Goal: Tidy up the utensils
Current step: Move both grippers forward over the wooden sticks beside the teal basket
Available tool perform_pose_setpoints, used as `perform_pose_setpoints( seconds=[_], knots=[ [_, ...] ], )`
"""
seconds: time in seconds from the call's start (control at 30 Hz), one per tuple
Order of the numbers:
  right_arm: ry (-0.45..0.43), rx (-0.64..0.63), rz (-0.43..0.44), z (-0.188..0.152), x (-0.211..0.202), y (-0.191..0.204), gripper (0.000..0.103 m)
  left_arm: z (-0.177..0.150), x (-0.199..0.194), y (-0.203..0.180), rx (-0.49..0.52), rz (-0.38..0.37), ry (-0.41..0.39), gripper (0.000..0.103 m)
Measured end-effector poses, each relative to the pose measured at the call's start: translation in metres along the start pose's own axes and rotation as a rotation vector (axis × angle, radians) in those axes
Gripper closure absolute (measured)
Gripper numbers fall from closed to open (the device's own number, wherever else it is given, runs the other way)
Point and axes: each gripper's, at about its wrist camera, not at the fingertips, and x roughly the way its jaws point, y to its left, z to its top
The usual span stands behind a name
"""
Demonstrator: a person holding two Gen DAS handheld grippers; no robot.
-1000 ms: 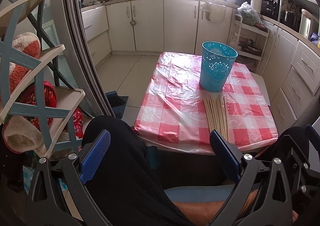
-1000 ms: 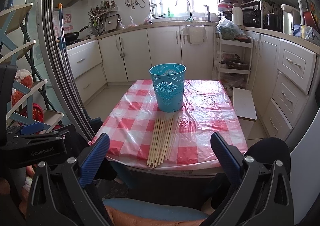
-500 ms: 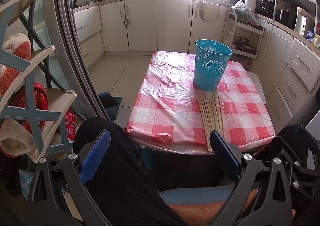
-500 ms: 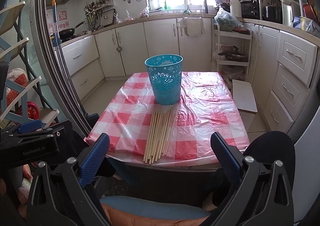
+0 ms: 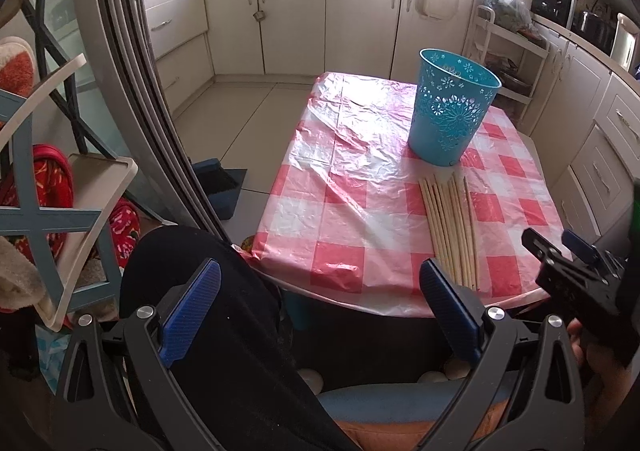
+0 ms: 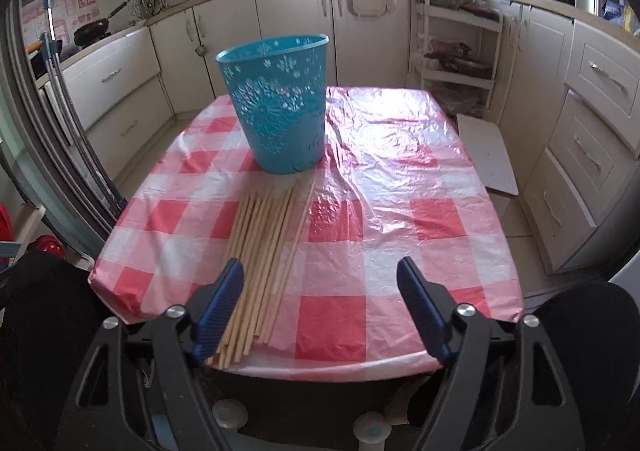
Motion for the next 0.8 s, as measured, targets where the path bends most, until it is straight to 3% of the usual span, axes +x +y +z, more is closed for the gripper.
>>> perform_pose_setpoints(
  seconds=[0.07, 0.23, 0.37, 0.63, 0.8],
  knots=[
    [0.045, 0.018, 0.017, 0.007, 0.023, -0.002, 0.048, -0.001, 0.007, 0.002, -0.003, 0.000, 0.014, 0.007],
    [0.073, -0.009, 0.026, 0.022, 0.060, 0.010, 0.064, -0.003, 0.020, 0.006, -0.018, 0.008, 0.046, 0.007],
    [0.088, -0.029, 0.002, 0.031, 0.082, 0.016, 0.072, -0.005, 0.029, 0.011, -0.030, 0.007, 0.069, 0.007],
    [0.123, -0.078, -0.021, 0.036, 0.114, 0.016, 0.077, -0.007, 0.036, 0.013, -0.027, 0.008, 0.087, 0.007],
    [0.162, -0.173, 0.004, 0.043, 0.117, 0.018, 0.096, 0.001, 0.046, 0.008, -0.003, 0.009, 0.086, 0.007]
  ],
)
